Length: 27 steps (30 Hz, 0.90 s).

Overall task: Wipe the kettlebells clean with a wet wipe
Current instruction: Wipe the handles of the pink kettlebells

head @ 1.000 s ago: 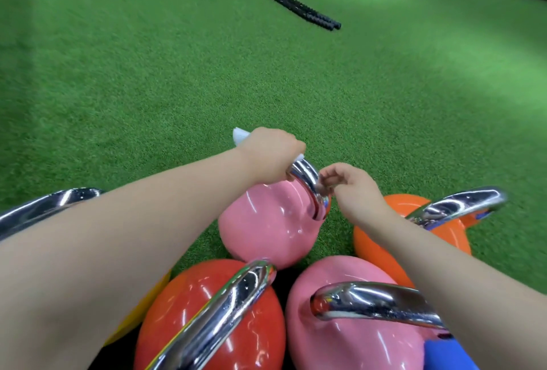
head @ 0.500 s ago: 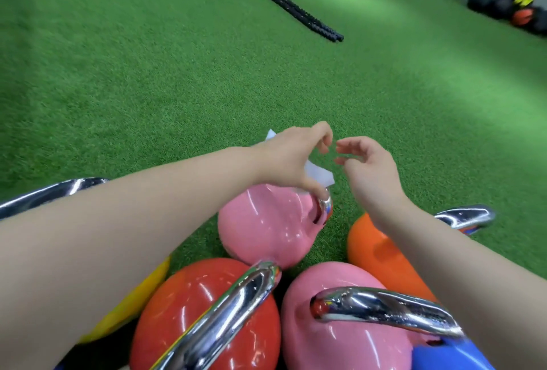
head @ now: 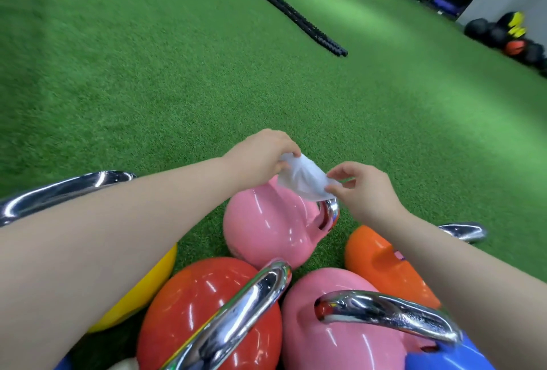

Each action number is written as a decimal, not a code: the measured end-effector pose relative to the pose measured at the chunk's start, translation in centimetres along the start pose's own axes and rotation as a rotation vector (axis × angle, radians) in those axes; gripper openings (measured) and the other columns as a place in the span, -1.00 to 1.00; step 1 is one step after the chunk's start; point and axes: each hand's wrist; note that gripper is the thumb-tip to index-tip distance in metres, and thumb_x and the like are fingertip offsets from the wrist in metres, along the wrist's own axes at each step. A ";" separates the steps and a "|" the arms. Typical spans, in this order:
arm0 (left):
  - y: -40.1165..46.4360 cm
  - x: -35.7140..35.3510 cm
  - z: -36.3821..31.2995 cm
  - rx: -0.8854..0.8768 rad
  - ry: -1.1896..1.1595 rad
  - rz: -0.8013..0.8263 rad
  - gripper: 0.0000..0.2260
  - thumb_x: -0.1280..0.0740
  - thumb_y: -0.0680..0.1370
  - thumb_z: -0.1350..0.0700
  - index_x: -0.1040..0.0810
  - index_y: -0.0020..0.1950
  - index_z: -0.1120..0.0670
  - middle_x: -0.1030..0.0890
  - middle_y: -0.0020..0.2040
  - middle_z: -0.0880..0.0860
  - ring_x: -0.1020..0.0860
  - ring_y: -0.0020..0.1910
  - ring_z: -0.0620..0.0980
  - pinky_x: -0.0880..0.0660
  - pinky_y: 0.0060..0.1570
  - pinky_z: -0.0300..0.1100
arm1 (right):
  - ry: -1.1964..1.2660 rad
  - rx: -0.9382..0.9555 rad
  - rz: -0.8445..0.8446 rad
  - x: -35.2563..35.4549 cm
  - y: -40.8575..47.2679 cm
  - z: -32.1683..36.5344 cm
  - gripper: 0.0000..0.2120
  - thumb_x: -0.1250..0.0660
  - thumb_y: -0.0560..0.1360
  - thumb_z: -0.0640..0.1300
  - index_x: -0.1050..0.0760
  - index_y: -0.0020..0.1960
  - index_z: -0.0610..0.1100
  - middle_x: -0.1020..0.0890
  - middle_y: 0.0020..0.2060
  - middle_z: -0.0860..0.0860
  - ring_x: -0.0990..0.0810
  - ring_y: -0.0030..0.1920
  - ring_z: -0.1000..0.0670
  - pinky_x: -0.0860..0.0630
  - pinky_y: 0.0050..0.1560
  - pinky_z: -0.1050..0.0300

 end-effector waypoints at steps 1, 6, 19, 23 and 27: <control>-0.1 0.0 -0.1 0.012 -0.010 -0.017 -0.74 -0.28 0.52 0.27 -0.56 0.19 0.09 -0.53 0.12 0.04 -0.47 0.13 0.02 -0.38 0.17 -0.05 | -0.006 -0.003 -0.014 0.3 0.0 -0.1 -0.92 -0.41 0.42 -0.20 -0.57 -0.14 -0.03 -0.59 -0.20 0.10 -0.53 -0.18 0.08 -0.32 -0.14 0.30; -1.2 0.8 -0.9 0.046 -0.071 -0.008 -0.86 -0.33 0.52 0.13 -0.61 0.05 0.07 -0.52 -0.19 -0.08 -0.50 -0.19 -0.10 -0.45 -0.09 -0.21 | -0.039 -0.039 -0.146 1.2 0.7 -0.3 -0.82 -0.28 0.45 -0.34 -0.63 -0.09 -0.16 -0.64 -0.16 -0.04 -0.54 -0.15 0.02 -0.35 -0.19 0.41; -3.3 -1.8 1.8 0.259 0.019 0.267 -0.73 -0.21 0.51 0.23 -0.60 0.13 0.07 -0.60 0.08 0.06 -0.56 0.05 0.10 -0.50 0.06 -0.04 | -0.195 -0.125 0.194 -3.3 3.6 5.5 -0.49 0.04 0.61 0.14 -0.44 0.07 -0.28 -0.46 -0.18 -0.10 -0.42 -0.15 -0.12 -0.28 -0.23 0.13; -4.6 -4.1 1.6 0.139 0.124 0.511 -0.53 -0.21 0.51 0.28 -0.32 0.43 0.12 -0.35 0.41 0.10 -0.41 0.30 0.09 -0.35 0.29 -0.06 | -0.292 -0.128 0.246 -4.6 5.8 7.3 -0.65 -0.07 0.58 0.12 -0.39 0.02 -0.17 -0.50 -0.08 -0.13 -0.43 -0.13 -0.13 -0.30 -0.18 0.11; -4.8 -5.1 1.1 0.131 0.218 0.625 -0.44 -0.18 0.54 0.27 -0.07 0.51 0.16 -0.28 0.45 0.12 -0.43 0.27 0.09 -0.36 0.17 -0.19 | -0.480 -0.081 0.294 -5.4 7.0 9.1 -0.82 -0.19 0.50 -0.01 -0.38 -0.05 -0.13 -0.43 -0.29 -0.05 -0.44 -0.17 -0.11 -0.27 -0.28 0.16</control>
Point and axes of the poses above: each hand's wrist, its own y-axis towards the middle knuckle, its own x-axis out of the back of the hand, z = x × y
